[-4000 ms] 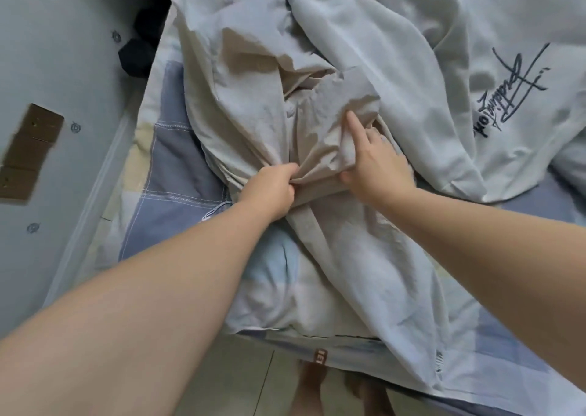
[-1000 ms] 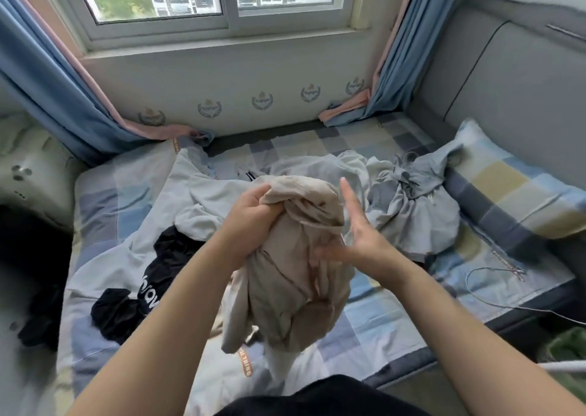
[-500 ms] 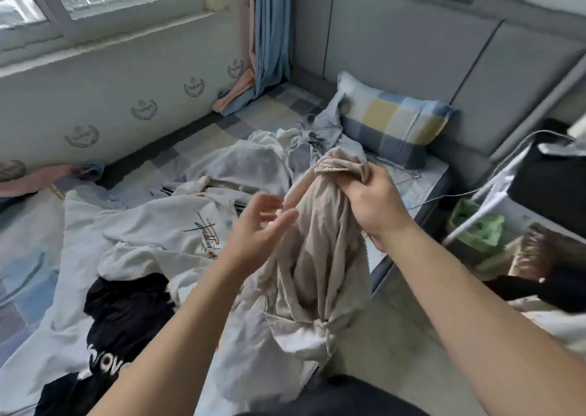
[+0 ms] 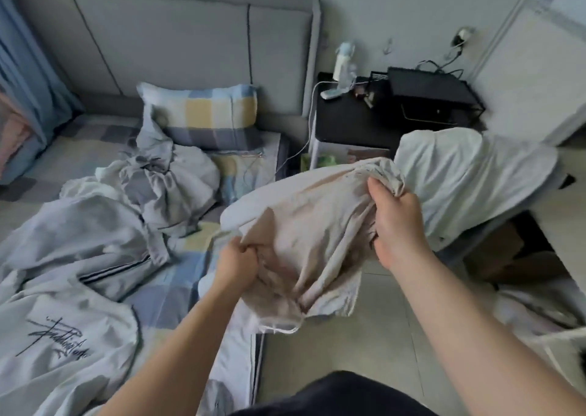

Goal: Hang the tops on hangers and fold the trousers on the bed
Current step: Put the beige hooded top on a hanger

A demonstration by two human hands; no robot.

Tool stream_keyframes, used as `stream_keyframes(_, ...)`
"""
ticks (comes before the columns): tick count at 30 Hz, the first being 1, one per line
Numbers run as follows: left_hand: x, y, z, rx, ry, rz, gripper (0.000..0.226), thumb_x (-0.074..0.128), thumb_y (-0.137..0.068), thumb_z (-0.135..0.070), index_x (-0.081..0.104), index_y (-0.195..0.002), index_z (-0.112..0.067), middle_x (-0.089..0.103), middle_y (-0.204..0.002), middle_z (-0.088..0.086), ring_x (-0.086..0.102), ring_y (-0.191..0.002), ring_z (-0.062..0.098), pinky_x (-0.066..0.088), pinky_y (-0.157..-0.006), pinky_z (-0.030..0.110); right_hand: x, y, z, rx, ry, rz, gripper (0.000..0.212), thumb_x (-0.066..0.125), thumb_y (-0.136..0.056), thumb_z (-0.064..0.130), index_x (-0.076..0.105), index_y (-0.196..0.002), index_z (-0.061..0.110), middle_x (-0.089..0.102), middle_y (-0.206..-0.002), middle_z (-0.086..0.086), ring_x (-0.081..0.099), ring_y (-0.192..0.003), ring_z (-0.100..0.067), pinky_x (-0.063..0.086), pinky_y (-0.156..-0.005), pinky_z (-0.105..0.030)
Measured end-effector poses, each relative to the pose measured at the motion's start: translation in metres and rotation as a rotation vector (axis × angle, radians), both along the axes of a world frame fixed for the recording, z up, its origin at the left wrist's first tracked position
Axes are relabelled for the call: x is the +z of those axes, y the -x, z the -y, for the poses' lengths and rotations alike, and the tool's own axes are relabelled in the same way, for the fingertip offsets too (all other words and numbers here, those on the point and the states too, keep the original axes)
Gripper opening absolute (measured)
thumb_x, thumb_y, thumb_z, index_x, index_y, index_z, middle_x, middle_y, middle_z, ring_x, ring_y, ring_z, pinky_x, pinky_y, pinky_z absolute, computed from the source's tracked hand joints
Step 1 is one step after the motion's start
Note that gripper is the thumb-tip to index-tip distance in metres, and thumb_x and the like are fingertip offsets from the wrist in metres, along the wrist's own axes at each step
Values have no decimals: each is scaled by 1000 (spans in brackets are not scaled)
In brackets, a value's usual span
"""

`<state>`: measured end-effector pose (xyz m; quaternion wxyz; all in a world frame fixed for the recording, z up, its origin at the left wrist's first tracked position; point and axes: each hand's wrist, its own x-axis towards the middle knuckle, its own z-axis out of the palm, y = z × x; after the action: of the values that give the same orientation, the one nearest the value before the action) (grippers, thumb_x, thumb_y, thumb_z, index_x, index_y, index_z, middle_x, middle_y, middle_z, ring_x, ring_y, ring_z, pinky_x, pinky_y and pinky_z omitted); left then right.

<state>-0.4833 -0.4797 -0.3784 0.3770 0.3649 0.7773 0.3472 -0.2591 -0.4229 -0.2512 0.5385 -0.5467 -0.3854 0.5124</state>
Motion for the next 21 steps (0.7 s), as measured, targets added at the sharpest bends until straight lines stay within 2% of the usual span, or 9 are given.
stream_keyframes(2,30,-37,-23,-15,-153,-5,23,47,-95,-7,55,-77,-19,60,-72,1,58,-77,25,39,-60,31,-10,-42,-1,-73,21,40,17,69,-85,32,75,-98,24,77,-100,3,72,-100,-18,55,-97,-48)
stream_keyframes(5,77,-96,-58,-120,-388,28,24,50,-97,-7,58,-80,-22,59,-69,-7,53,-68,14,40,-57,22,-26,-102,-1,-103,69,142,23,71,-84,32,71,-106,25,75,-104,2,71,-99,-18,56,-94,-46)
stream_keyframes(8,125,-161,-89,-283,-577,124,33,47,-96,0,63,-84,-26,59,-63,-15,50,-56,5,39,-51,18,-41,-161,-1,-81,169,262,27,68,-90,20,59,-114,29,69,-110,-4,68,-96,-21,58,-76,-40)
stream_keyframes(11,163,-229,-114,-447,-693,157,36,41,-93,7,65,-88,-19,57,-60,-8,46,-50,8,37,-48,21,-40,-217,-3,103,355,287,39,64,-92,8,52,-126,24,66,-111,-12,70,-87,-26,57,-59,-33)
stream_keyframes(12,173,-251,-122,-514,-712,148,36,40,-92,9,66,-89,-15,60,-63,-1,49,-53,10,39,-50,22,-37,-234,-3,180,392,294,42,67,-92,9,51,-128,22,68,-107,-12,71,-83,-26,59,-60,-35)
stream_keyframes(14,185,-293,-141,-664,-713,124,37,40,-91,11,67,-90,-14,67,-76,10,55,-63,14,43,-56,24,-28,-270,-8,274,367,342,53,75,-89,20,48,-135,24,71,-106,-5,72,-88,-20,61,-77,-40)
stream_keyframes(16,191,-333,-160,-795,-692,103,43,39,-89,12,68,-89,-19,69,-78,-3,59,-66,11,44,-61,23,-12,-305,-18,286,255,400,75,81,-83,35,39,-145,34,65,-123,6,65,-111,-12,55,-96,-41)
stream_keyframes(18,197,-371,-173,-895,-672,102,51,35,-84,16,68,-88,-22,66,-75,-18,56,-60,1,41,-59,17,8,-337,-30,271,143,427,90,84,-77,40,31,-149,41,52,-138,15,50,-129,-6,45,-105,-35)
stream_keyframes(21,217,-425,-185,-1004,-705,159,53,35,-84,20,70,-88,-20,64,-73,-17,50,-54,-2,37,-54,14,34,-375,-47,361,84,378,74,84,-77,34,45,-139,38,62,-128,19,57,-121,1,46,-102,-26)
